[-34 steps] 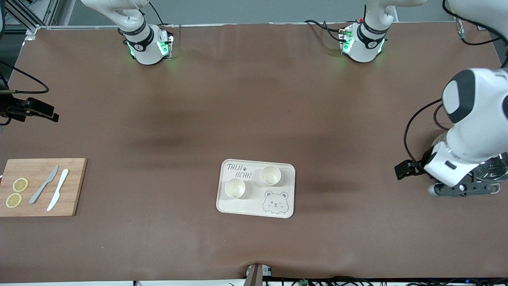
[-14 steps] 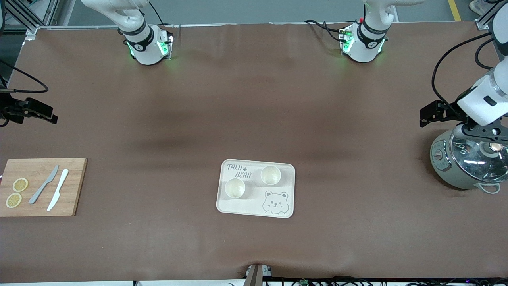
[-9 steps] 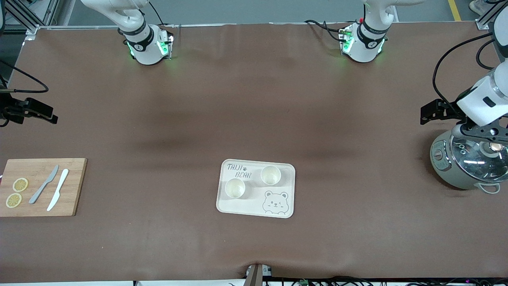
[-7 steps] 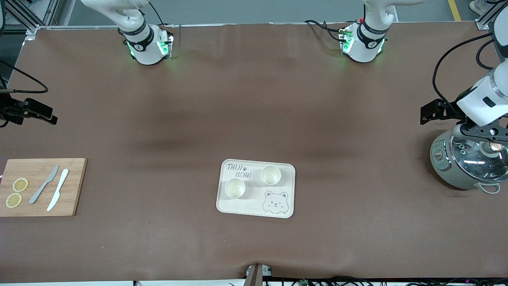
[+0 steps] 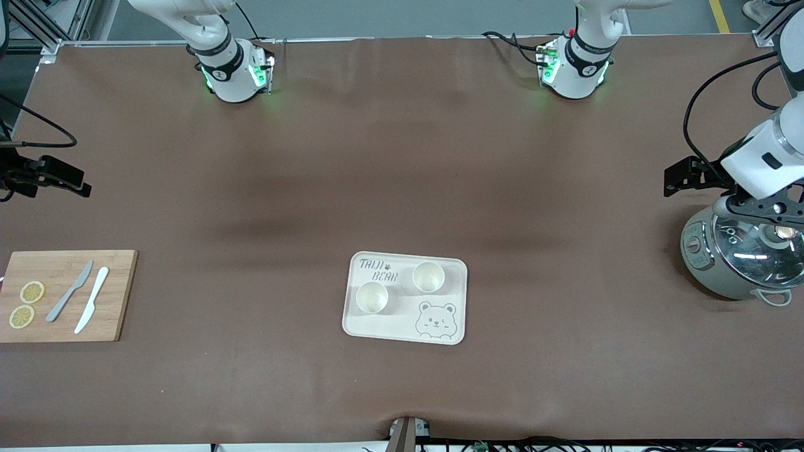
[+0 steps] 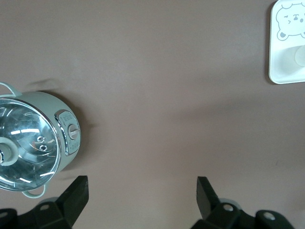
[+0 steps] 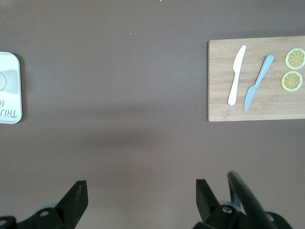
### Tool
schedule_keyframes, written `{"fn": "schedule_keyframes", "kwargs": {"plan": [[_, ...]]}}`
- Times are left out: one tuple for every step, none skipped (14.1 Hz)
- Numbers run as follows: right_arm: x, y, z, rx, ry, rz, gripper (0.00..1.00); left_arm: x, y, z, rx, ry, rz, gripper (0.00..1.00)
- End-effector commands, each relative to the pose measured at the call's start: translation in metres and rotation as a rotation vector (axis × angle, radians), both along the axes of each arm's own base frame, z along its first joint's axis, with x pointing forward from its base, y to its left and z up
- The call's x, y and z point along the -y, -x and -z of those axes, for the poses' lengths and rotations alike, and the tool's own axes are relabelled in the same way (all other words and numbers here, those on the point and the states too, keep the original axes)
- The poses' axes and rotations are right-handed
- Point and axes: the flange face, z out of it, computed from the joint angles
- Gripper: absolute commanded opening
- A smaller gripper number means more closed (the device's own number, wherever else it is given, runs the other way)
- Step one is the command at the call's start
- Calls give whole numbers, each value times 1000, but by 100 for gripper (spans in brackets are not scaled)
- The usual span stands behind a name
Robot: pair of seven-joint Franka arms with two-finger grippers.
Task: Place white IKEA cup upright on tray with both arms
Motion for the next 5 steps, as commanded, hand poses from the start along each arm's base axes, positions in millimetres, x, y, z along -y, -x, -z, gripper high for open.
{"fn": "schedule_keyframes", "kwargs": {"plan": [[-2, -3, -2, 3, 1, 1, 100, 2, 2, -6, -5, 4, 7, 100], [-2, -3, -2, 3, 1, 1, 100, 2, 2, -6, -5, 4, 9, 100], [-2, -3, -2, 3, 1, 1, 100, 3, 2, -5, -6, 4, 10, 100], [-2, -3, -2, 3, 1, 1, 100, 3, 2, -5, -6, 4, 9, 100], [-2, -3, -2, 3, 1, 1, 100, 4, 2, -6, -5, 4, 9, 100]]}}
